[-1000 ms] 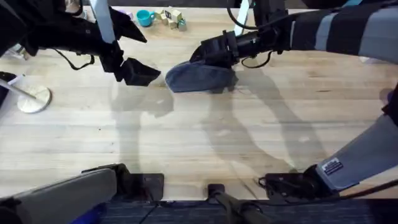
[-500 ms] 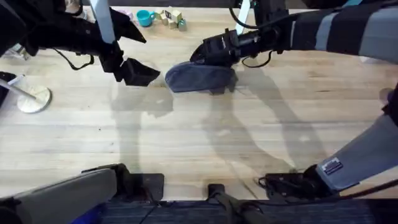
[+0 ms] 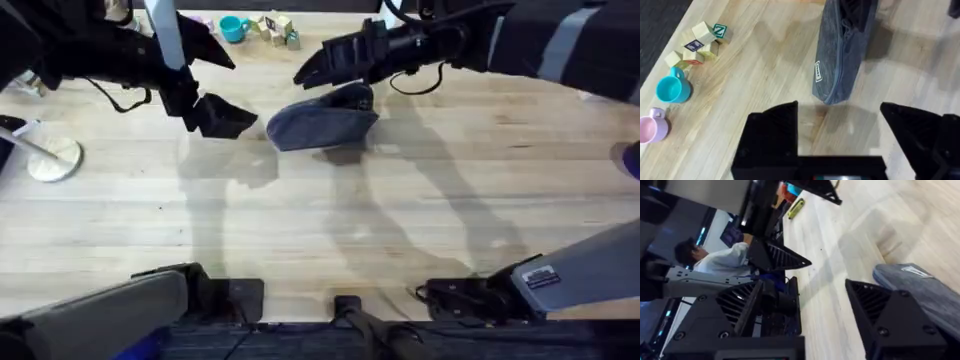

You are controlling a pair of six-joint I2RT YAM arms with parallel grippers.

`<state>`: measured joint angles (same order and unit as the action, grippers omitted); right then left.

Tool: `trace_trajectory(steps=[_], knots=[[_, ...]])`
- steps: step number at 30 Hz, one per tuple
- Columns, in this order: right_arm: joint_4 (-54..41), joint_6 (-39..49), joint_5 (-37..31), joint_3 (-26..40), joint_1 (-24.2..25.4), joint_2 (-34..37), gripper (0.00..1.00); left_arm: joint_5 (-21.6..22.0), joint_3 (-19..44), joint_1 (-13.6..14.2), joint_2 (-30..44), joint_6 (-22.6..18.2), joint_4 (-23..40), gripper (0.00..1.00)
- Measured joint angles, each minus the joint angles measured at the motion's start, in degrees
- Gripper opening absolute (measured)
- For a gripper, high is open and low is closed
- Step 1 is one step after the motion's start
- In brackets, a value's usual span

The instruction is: Unzip the bag, pick up the pens from the table one at a time and place them inside, then zip the bag closed.

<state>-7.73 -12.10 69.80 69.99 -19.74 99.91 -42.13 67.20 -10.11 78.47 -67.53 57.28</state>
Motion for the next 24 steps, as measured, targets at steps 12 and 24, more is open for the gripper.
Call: trace_trajectory(steps=[12,24], knots=[[-2.7,-1.4,-2.8,4.9,-0.4,-0.1,0.995,0.0,0.0,0.0,0.0,0.0,0.0,0.993],[-30.6,20.1,-36.7,14.6,-0.4,-11.6,0.995,0.0,0.0,0.0,0.0,0.0,0.0,0.993]])
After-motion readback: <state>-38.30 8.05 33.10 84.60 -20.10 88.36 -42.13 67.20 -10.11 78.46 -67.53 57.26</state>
